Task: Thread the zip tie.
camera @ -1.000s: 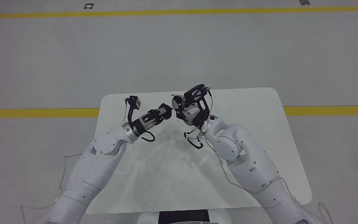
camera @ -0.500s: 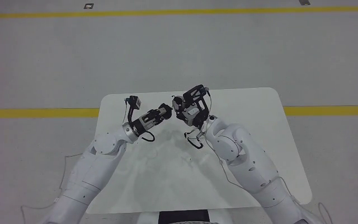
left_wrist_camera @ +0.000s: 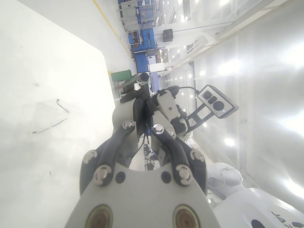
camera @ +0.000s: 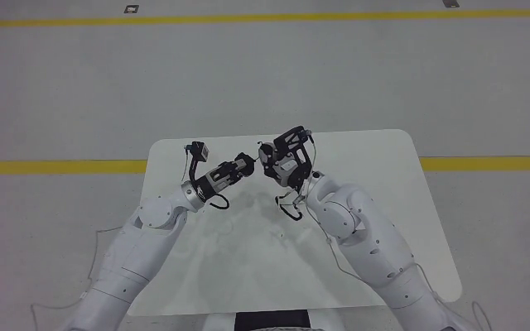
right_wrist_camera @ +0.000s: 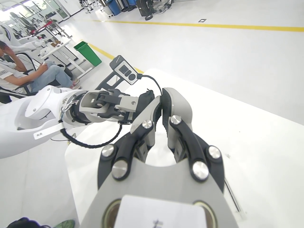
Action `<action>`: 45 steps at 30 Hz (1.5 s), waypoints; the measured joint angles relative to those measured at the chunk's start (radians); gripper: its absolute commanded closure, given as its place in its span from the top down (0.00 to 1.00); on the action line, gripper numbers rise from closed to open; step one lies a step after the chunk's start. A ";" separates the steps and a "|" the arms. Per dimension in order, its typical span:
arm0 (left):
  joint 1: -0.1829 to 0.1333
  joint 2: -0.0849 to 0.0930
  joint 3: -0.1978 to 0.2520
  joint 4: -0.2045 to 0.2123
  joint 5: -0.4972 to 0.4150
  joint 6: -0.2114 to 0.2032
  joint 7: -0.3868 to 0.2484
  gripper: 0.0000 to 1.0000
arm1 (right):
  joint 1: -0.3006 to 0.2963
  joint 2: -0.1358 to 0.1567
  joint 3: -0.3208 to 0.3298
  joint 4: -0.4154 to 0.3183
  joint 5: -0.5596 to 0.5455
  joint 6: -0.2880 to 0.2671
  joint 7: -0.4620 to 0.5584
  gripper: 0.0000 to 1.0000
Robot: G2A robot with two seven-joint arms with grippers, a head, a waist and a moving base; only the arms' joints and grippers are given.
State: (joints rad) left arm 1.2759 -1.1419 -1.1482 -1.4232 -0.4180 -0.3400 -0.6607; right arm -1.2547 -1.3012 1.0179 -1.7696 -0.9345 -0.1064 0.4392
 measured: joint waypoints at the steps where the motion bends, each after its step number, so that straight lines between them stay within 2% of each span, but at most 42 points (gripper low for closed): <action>1: 0.000 0.000 0.000 0.000 0.000 0.000 0.000 0.00 | -0.002 0.000 0.003 -0.004 -0.002 0.000 -0.001 0.00; 11: 0.000 0.000 0.000 0.000 0.000 0.000 0.000 0.00 | -0.024 0.004 0.023 -0.038 -0.006 -0.005 -0.008 0.00; 22: 0.000 0.000 0.001 0.001 0.005 0.000 0.006 0.00 | -0.030 0.002 0.029 -0.036 0.014 0.002 -0.030 0.00; 24: -0.001 -0.001 0.006 0.010 0.025 0.000 0.022 0.00 | -0.030 0.002 0.029 -0.036 0.014 0.002 -0.030 0.00; 30: -0.011 -0.003 -0.003 0.066 0.072 0.000 0.003 0.00 | -0.030 0.002 0.029 -0.036 0.014 0.002 -0.030 0.00; 34: -0.014 -0.007 -0.021 0.083 0.057 0.000 -0.065 0.00 | -0.030 0.002 0.029 -0.036 0.014 0.002 -0.030 0.00; 37: -0.016 -0.013 -0.047 0.092 0.020 0.000 -0.149 0.00 | -0.030 0.002 0.029 -0.036 0.014 0.002 -0.030 0.00; 45: -0.020 -0.048 -0.141 0.116 -0.071 0.000 -0.371 0.00 | -0.030 0.002 0.029 -0.036 0.014 0.002 -0.030 0.00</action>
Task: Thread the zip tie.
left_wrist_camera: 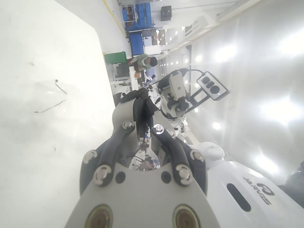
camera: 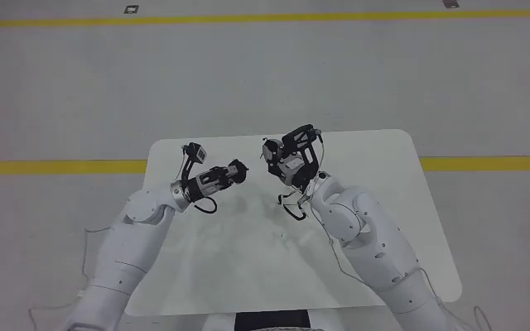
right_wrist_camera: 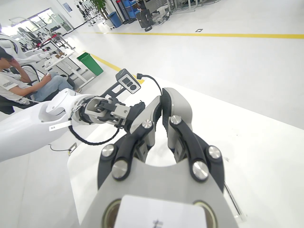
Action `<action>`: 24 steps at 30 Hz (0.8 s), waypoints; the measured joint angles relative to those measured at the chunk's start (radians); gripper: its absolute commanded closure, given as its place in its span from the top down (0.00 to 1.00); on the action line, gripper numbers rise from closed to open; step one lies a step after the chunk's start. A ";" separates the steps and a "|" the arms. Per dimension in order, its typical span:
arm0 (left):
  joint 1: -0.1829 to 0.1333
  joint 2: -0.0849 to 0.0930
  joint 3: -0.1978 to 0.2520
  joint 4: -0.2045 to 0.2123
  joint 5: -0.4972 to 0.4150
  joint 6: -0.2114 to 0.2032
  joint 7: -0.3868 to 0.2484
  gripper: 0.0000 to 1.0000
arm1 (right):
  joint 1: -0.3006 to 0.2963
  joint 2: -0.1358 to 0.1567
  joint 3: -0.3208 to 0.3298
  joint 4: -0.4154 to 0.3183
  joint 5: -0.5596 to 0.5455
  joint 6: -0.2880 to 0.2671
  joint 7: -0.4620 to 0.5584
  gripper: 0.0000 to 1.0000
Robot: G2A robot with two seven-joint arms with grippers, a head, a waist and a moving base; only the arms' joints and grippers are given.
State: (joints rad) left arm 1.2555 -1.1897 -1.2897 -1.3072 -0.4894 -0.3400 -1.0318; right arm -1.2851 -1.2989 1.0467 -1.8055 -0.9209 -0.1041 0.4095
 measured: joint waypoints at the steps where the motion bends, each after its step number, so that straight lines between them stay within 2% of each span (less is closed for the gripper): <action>1: 0.000 -0.006 -0.010 0.001 -0.006 0.000 -0.025 0.00 | 0.000 0.000 0.000 0.000 0.000 0.000 0.000 0.00; 5: 0.003 -0.035 -0.056 0.009 -0.026 0.000 -0.119 0.00 | 0.000 0.000 0.000 0.000 0.000 0.000 0.000 0.00; 13: 0.011 -0.093 -0.115 0.006 0.024 0.000 -0.124 0.00 | -0.002 0.000 -0.001 -0.002 -0.002 0.000 -0.004 0.00; 24: 0.011 -0.096 -0.117 0.006 0.028 0.000 -0.122 0.00 | -0.020 -0.003 -0.021 -0.068 -0.031 0.030 0.009 0.00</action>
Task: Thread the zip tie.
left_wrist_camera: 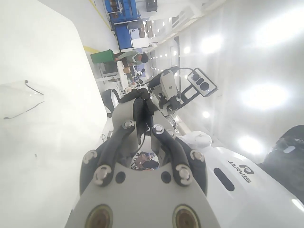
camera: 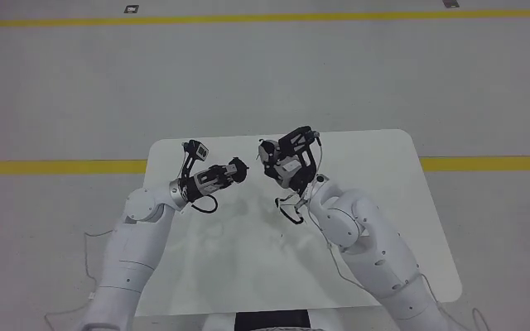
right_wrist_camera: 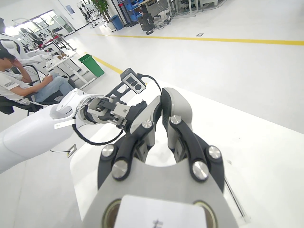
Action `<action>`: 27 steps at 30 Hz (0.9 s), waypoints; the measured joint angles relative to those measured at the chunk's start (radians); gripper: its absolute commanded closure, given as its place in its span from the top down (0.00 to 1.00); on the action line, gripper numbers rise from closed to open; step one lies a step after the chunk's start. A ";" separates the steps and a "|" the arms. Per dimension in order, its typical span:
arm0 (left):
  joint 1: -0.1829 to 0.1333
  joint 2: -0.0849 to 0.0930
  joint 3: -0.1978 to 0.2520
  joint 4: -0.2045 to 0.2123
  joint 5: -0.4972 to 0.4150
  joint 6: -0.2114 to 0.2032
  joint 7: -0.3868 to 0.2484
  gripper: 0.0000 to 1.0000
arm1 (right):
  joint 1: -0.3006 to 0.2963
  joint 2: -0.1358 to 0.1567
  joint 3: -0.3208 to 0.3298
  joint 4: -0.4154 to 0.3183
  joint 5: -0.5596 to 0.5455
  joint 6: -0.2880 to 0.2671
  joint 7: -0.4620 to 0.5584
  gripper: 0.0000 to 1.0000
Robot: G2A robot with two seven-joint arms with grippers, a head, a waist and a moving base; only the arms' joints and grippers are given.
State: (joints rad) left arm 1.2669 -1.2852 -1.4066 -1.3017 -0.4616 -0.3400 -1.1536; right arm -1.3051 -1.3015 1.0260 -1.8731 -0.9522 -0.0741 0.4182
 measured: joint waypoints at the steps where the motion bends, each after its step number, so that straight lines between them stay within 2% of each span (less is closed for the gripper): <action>1: 0.000 0.000 0.000 0.000 0.000 0.000 0.000 0.00 | 0.000 0.000 -0.003 -0.002 -0.002 0.002 0.002 0.00; 14: 0.000 0.000 0.000 0.000 0.000 0.000 0.000 0.00 | -0.001 -0.006 -0.025 -0.021 -0.017 0.024 0.029 0.00; 24: 0.000 0.000 0.000 0.000 0.000 0.000 0.000 0.00 | -0.011 -0.004 -0.021 -0.034 -0.025 0.010 0.026 0.00; 27: 0.007 0.001 0.011 -0.016 0.002 0.013 0.029 0.00 | -0.011 -0.004 -0.021 -0.034 -0.025 0.010 0.026 0.00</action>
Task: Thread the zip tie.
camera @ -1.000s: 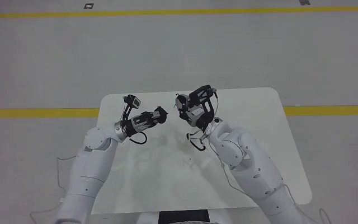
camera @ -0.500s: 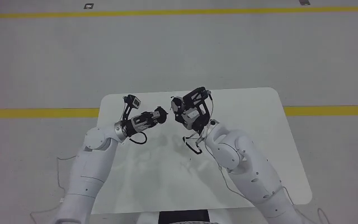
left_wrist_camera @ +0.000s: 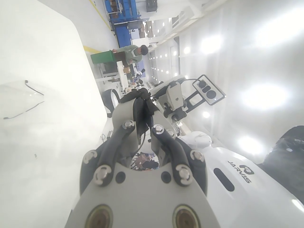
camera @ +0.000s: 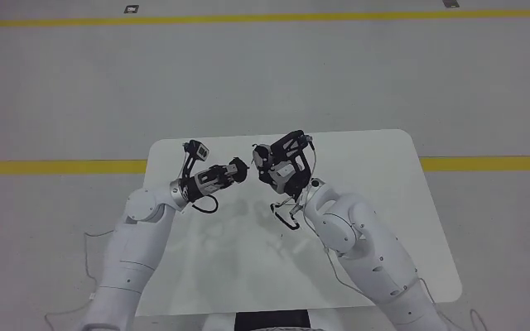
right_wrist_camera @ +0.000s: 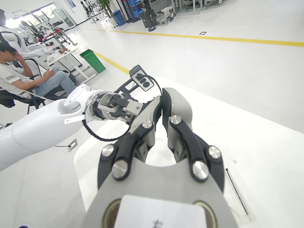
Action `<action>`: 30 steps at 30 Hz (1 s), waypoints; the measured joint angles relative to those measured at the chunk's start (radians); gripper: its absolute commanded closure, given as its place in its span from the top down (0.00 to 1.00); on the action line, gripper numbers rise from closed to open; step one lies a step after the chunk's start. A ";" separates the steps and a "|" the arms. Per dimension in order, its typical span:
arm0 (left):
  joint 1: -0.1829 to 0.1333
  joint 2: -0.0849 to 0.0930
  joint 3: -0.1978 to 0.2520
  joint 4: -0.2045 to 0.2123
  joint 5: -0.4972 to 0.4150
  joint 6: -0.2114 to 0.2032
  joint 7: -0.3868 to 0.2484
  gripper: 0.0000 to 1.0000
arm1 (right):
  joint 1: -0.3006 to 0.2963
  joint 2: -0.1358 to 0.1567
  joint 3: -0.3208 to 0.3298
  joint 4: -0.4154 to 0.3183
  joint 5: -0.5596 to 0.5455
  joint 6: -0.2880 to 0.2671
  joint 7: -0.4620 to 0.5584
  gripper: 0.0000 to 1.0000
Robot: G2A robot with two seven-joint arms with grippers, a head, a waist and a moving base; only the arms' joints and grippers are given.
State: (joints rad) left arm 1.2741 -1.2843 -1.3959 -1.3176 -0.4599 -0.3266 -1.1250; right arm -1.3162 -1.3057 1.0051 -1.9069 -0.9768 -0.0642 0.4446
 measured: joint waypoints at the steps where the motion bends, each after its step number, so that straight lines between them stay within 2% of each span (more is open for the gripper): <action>1: 0.003 0.001 0.002 -0.006 0.008 0.000 0.010 0.00 | 0.000 0.000 0.000 0.000 0.000 0.000 0.000 0.00; 12: 0.011 0.015 0.026 -0.023 0.044 -0.014 0.090 0.00 | -0.004 0.000 0.000 0.002 -0.007 -0.002 -0.005 0.00; 18: 0.011 0.016 0.027 -0.024 0.044 -0.013 0.094 0.00 | -0.009 0.001 -0.005 0.003 -0.045 0.000 -0.001 0.00; 30: 0.011 0.016 0.027 -0.024 0.044 -0.013 0.094 0.00 | -0.004 -0.002 -0.010 0.007 -0.052 0.001 -0.004 0.00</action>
State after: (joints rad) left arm 1.2853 -1.2687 -1.3688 -1.3415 -0.4157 -0.3400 -1.0313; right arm -1.3205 -1.3080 0.9950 -1.8998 -1.0287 -0.0628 0.4408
